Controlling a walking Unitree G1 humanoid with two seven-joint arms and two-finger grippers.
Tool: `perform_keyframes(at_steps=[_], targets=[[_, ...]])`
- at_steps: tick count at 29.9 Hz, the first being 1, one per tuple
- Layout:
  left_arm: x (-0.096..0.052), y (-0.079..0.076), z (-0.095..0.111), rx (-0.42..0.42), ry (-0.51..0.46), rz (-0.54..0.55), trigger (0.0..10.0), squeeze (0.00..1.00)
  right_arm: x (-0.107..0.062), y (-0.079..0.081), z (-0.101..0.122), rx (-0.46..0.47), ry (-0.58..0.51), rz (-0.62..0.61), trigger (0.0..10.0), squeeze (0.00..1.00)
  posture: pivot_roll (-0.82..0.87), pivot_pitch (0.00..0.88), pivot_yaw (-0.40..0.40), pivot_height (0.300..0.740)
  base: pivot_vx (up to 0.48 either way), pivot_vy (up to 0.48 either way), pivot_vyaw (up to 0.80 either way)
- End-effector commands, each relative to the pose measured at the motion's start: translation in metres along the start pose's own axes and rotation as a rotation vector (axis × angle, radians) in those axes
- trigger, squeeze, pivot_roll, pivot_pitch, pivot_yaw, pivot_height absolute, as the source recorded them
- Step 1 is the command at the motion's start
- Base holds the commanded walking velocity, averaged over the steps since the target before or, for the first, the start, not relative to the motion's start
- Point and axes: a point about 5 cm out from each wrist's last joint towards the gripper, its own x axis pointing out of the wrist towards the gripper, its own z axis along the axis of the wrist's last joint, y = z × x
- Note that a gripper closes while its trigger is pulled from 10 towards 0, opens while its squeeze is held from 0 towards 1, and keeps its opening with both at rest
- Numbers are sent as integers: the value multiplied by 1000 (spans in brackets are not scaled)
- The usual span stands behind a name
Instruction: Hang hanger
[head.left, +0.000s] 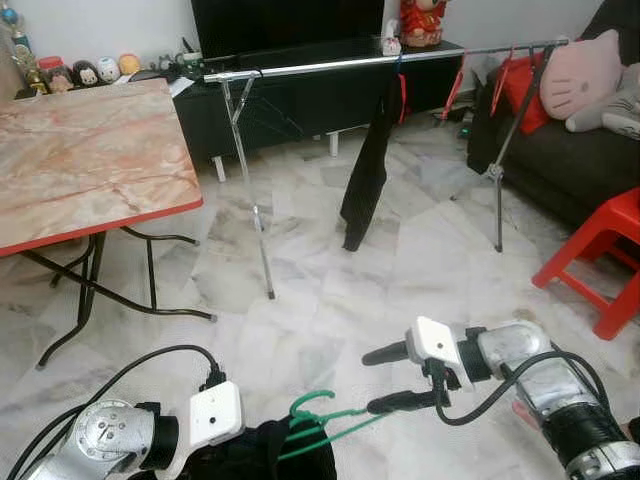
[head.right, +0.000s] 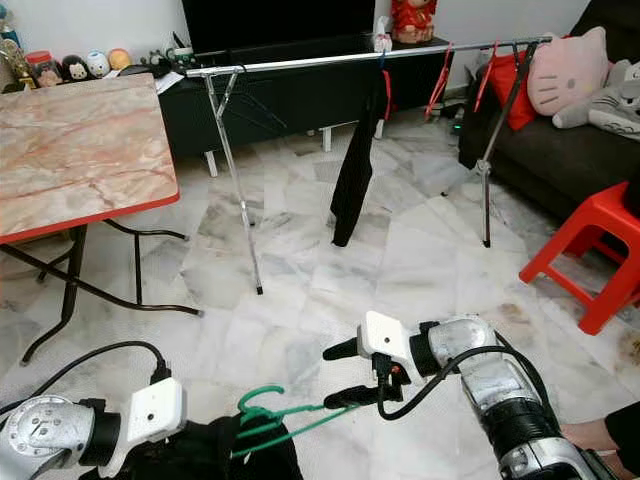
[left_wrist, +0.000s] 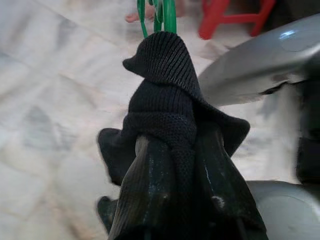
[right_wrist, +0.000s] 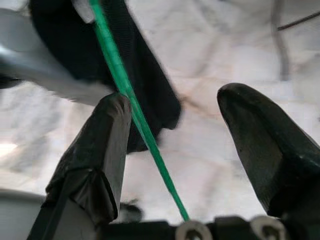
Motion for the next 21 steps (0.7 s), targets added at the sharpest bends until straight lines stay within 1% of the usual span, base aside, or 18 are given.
perform_keyframes(at_steps=[1, 2, 5, 9, 11, 15, 18, 21], targets=[[-4, 1, 10, 20, -21, -21, 10000, 0, 6, 2, 4, 5, -24, 48, 10000, 0, -35, 0, 26, 732, 0, 0, 0], [-4, 1, 10, 20, -21, -21, 10000, 0, 6, 2, 4, 5, -24, 48, 10000, 0, -35, 0, 26, 732, 0, 0, 0], [-4, 1, 9, 13, -13, -34, 10000, 0, 9, 5, 10, 41, -81, 106, 10000, 0, -33, 0, 26, 732, 0, 0, 0], [-4, 1, 9, 7, -9, -39, 10000, 0, 12, 8, 7, 36, -58, 131, 10000, 0, -34, 0, 27, 732, 0, 0, 0], [-3, 1, 11, 3, -14, -45, 10000, 0, 13, 9, 7, 42, -67, 131, 10000, 0, -33, 0, 28, 732, 0, 0, 0], [-2, 0, 13, 7, -17, -58, 10000, 0, 16, 9, 6, 62, -75, 133, 10000, 0, -33, 0, 30, 732, 0, 0, 0], [-1, 0, 16, 14, -20, -67, 10000, 0, 22, 15, 1, 90, -64, 165, 10000, 0, -31, 0, 29, 732, 0, 0, 0], [0, 1, 18, 19, -25, -68, 10000, 0, 25, 16, -1, 99, -76, 165, 10000, 0, -25, 0, 28, 732, 0, 0, 0]])
